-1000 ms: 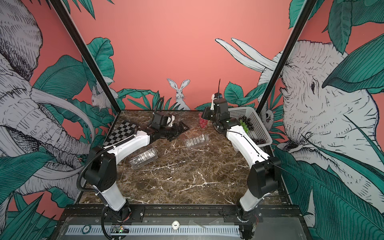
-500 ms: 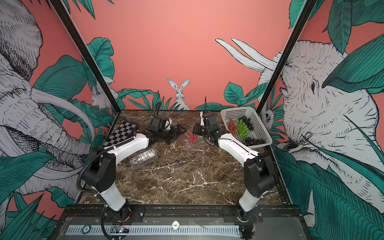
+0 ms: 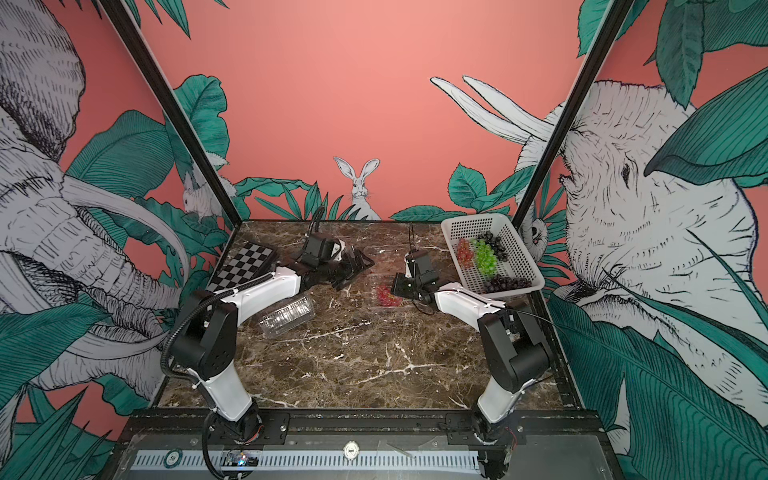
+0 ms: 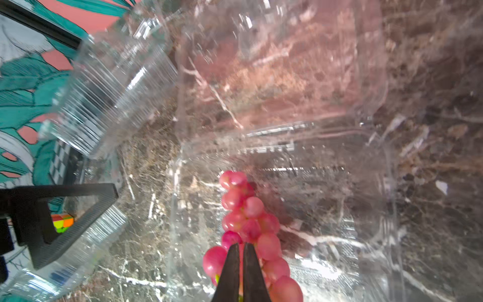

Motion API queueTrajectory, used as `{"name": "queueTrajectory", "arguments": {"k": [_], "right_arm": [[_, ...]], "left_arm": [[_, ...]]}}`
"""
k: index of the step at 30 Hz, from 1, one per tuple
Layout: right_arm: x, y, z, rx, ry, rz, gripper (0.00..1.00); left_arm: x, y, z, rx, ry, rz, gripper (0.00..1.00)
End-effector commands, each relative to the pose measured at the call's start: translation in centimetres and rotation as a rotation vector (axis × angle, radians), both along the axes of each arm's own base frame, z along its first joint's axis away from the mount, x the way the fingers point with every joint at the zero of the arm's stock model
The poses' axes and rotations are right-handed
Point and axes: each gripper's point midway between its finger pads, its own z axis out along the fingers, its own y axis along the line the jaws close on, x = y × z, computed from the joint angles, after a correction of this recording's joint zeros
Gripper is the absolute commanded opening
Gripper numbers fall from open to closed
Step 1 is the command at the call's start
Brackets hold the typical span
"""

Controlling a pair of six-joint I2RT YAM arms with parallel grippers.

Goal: Pack grapes into containers
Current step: Place the grape into the packing box.

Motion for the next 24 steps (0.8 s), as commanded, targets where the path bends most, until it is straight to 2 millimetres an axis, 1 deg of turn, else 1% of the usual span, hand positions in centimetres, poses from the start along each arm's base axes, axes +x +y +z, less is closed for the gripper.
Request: {"name": "queueTrajectory", "arguments": {"k": [1, 6, 12, 17, 20, 24], "right_arm": [[0.7, -0.6, -0.8, -0.007, -0.018, -0.017, 0.0], [1.1, -1.2, -1.9, -0.031, -0.009, -0.019, 0.0], [1.3, -2.0, -3.5, -0.089, 0.007, -0.014, 0.0], [1.4, -2.8, -4.6, -0.158, 0.022, -0.017, 0.0], [1.4, -3.8, -5.0, -0.209, 0.017, -0.038, 0.0], [1.4, -4.6, -4.8, -0.255, -0.004, -0.053, 0.0]], "left_arm": [[-0.1, -0.1, -1.7, 0.003, 0.033, -0.007, 0.99], [0.3, -0.5, -2.6, 0.005, 0.053, -0.011, 1.0], [0.5, -0.6, -2.6, 0.005, 0.053, -0.012, 1.0], [0.4, -0.6, -3.0, 0.008, 0.062, -0.014, 0.99], [0.4, -0.6, -3.1, 0.009, 0.064, -0.014, 1.0], [0.4, -0.6, -3.3, 0.011, 0.068, -0.015, 1.0]]}}
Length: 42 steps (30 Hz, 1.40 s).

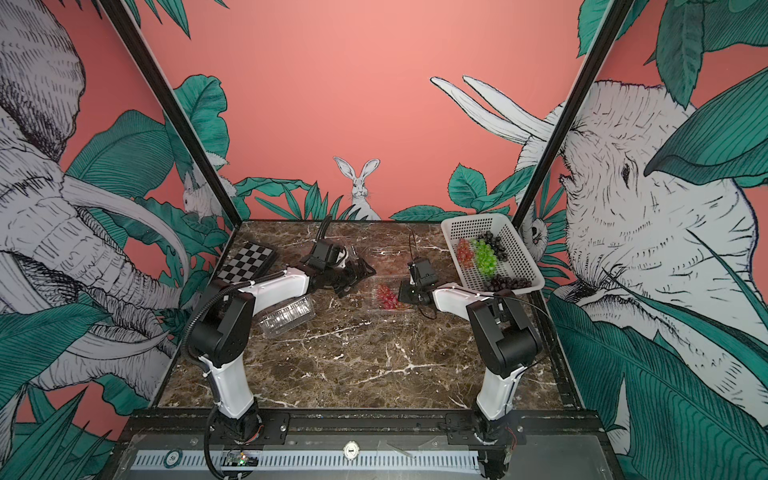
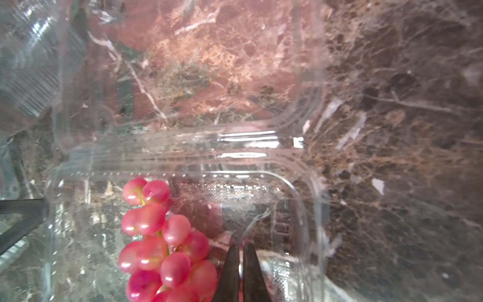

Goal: Pack grapes into containers
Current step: Place the grape into the packing box.

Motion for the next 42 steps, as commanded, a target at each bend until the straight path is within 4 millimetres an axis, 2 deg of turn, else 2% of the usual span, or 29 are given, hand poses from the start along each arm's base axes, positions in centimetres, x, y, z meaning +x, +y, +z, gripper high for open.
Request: {"name": "queueTrajectory", "arguments": {"k": [1, 8, 14, 22, 30, 33, 35, 36, 37, 39, 42], "right_arm": [[0.4, -1.2, 0.5, -0.072, -0.04, -0.014, 0.0], [0.8, -1.1, 1.9, -0.101, -0.085, -0.001, 0.0], [1.1, -0.4, 3.2, -0.089, -0.114, 0.013, 0.17], [1.6, -0.4, 5.6, -0.092, -0.155, 0.013, 0.4], [2.0, -1.0, 8.2, -0.138, -0.209, 0.019, 0.57], [2.4, -2.3, 10.2, -0.203, -0.254, 0.014, 0.74], [2.8, -3.5, 10.6, -0.242, -0.262, 0.0, 0.84], [2.9, -4.2, 12.6, -0.236, -0.298, -0.017, 0.9], [3.2, -5.1, 13.1, -0.237, -0.303, -0.036, 0.94], [3.6, -6.9, 13.8, -0.244, -0.309, -0.08, 0.98], [4.4, -10.2, 14.1, -0.276, -0.299, -0.165, 0.98]], "left_arm": [[0.5, -0.4, 1.0, -0.023, -0.013, -0.001, 1.0], [0.5, -0.4, 1.1, -0.023, -0.015, -0.004, 1.0], [0.3, -0.2, 0.9, -0.014, -0.012, -0.006, 1.0], [0.3, -0.3, 1.0, -0.015, -0.01, -0.009, 1.0], [0.4, -0.6, 1.4, -0.018, -0.018, -0.019, 0.99], [0.5, -0.9, 2.0, -0.018, -0.031, -0.035, 1.0], [0.4, -1.2, 2.5, -0.009, -0.043, -0.05, 1.0], [0.4, -1.3, 2.9, -0.005, -0.053, -0.058, 1.0], [0.3, -1.5, 3.2, -0.003, -0.062, -0.068, 1.0], [0.3, -1.9, 3.8, -0.002, -0.072, -0.081, 0.99], [0.1, -2.5, 4.5, -0.004, -0.086, -0.099, 1.0]]}}
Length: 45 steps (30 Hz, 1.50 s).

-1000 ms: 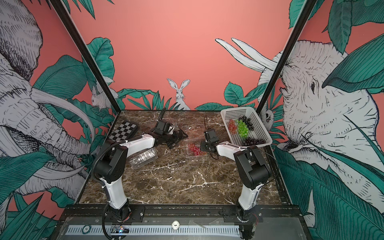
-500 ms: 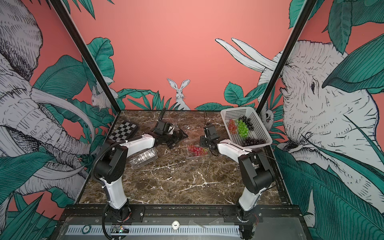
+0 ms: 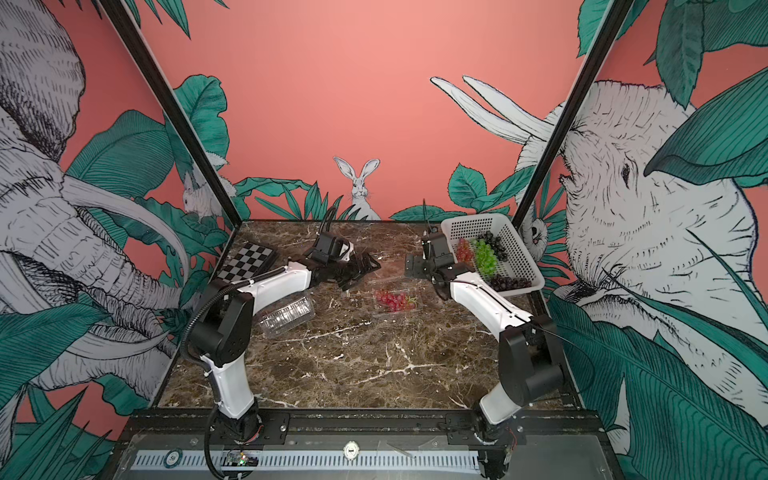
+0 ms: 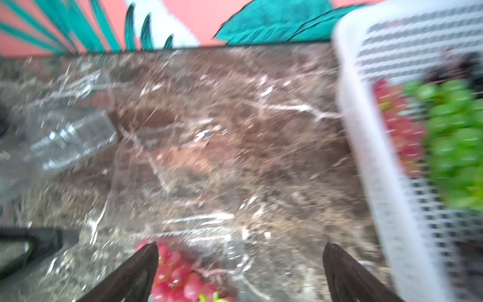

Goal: Pack grapes into containers
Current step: Place the grape into the packing box, then pick up the grape from the basket.

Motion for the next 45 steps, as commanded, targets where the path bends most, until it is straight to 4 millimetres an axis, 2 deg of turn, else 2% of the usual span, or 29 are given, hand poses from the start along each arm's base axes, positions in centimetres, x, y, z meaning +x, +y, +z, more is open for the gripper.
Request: {"name": "queueTrajectory", "arguments": {"k": [1, 5, 8, 18, 25, 29, 34, 39, 45], "right_arm": [[0.6, -4.6, 0.6, -0.056, 0.001, -0.123, 0.98], [1.5, -8.9, -0.1, -0.04, 0.003, -0.248, 0.98], [2.3, -10.9, -1.2, -0.02, 0.018, -0.296, 0.98], [5.3, -16.2, -4.5, 0.101, 0.064, -0.427, 0.76], [8.3, -16.9, -6.4, 0.156, 0.104, -0.426, 0.62], [9.9, -16.4, -7.8, 0.225, 0.138, -0.392, 0.5], [11.1, -16.0, -8.8, 0.265, 0.157, -0.366, 0.37], [11.4, -17.0, -10.4, 0.287, 0.176, -0.384, 0.27], [12.0, -17.5, -11.8, 0.368, 0.191, -0.369, 0.22]], "left_arm": [[-0.5, -0.8, 1.8, 0.003, -0.032, -0.04, 0.99], [-0.7, -2.1, 3.2, 0.001, -0.063, -0.074, 1.0], [-0.8, -3.0, 4.1, 0.001, -0.088, -0.095, 1.0], [-0.8, -7.4, 6.1, -0.004, -0.151, -0.196, 1.0], [0.1, -10.1, 7.3, -0.04, -0.175, -0.23, 0.99], [0.6, -11.2, 7.6, -0.053, -0.185, -0.24, 1.0], [1.0, -11.5, 7.0, -0.048, -0.181, -0.236, 1.0], [1.1, -11.5, 5.9, -0.042, -0.158, -0.234, 1.0], [0.9, -11.4, 4.8, -0.027, -0.135, -0.235, 1.0]]}}
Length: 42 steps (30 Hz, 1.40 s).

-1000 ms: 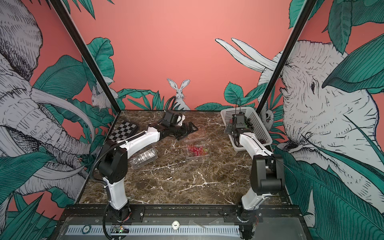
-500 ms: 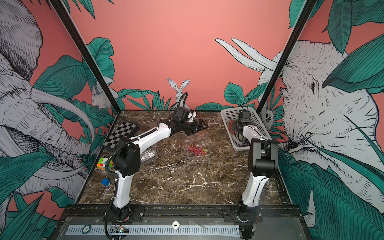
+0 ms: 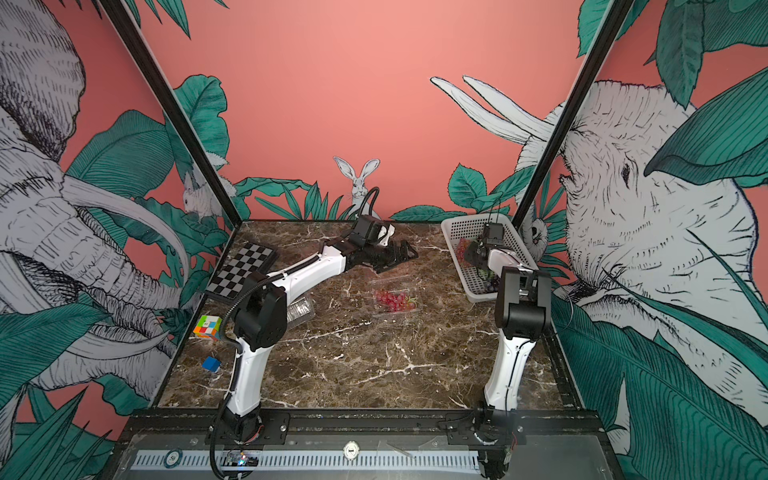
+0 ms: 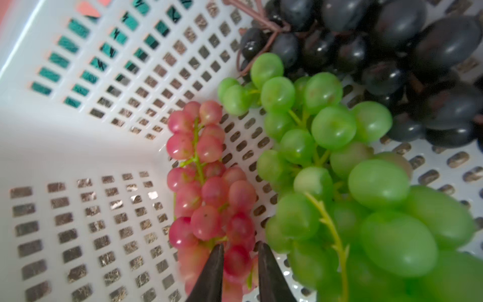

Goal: Pack grapes into containers
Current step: Pick up the grape from the basket.

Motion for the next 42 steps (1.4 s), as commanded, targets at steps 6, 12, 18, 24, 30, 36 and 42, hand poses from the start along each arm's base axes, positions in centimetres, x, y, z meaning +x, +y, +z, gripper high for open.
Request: {"name": "queueTrajectory", "arguments": {"k": [6, 12, 18, 24, 30, 36, 42], "right_arm": [[1.9, 1.5, -0.2, 0.134, -0.076, 0.075, 0.25], [2.5, 2.3, -0.2, 0.183, -0.097, 0.098, 0.34], [2.7, 2.6, -1.6, 0.206, -0.07, 0.095, 0.34], [2.3, 2.8, -2.1, 0.234, -0.06, 0.089, 0.17], [2.1, 2.9, 0.4, 0.246, -0.104, 0.075, 0.12], [1.0, 3.0, 2.6, 0.248, -0.136, 0.064, 0.09], [-0.8, 2.9, 4.8, 0.229, -0.162, 0.053, 0.09]], "left_arm": [[-0.5, 0.1, 0.3, 0.006, 0.012, -0.005, 1.0], [-1.8, -1.0, 0.1, 0.014, 0.016, -0.031, 0.99], [-1.9, -1.0, -0.2, 0.017, 0.023, -0.03, 1.0], [-2.0, -0.8, -0.1, 0.02, 0.023, -0.028, 1.0], [-2.4, -0.5, 0.3, 0.022, 0.017, -0.028, 1.0], [-2.8, 0.2, 1.4, 0.025, -0.01, -0.021, 1.0], [-3.4, 1.0, 2.5, 0.026, -0.037, -0.018, 0.99]]}}
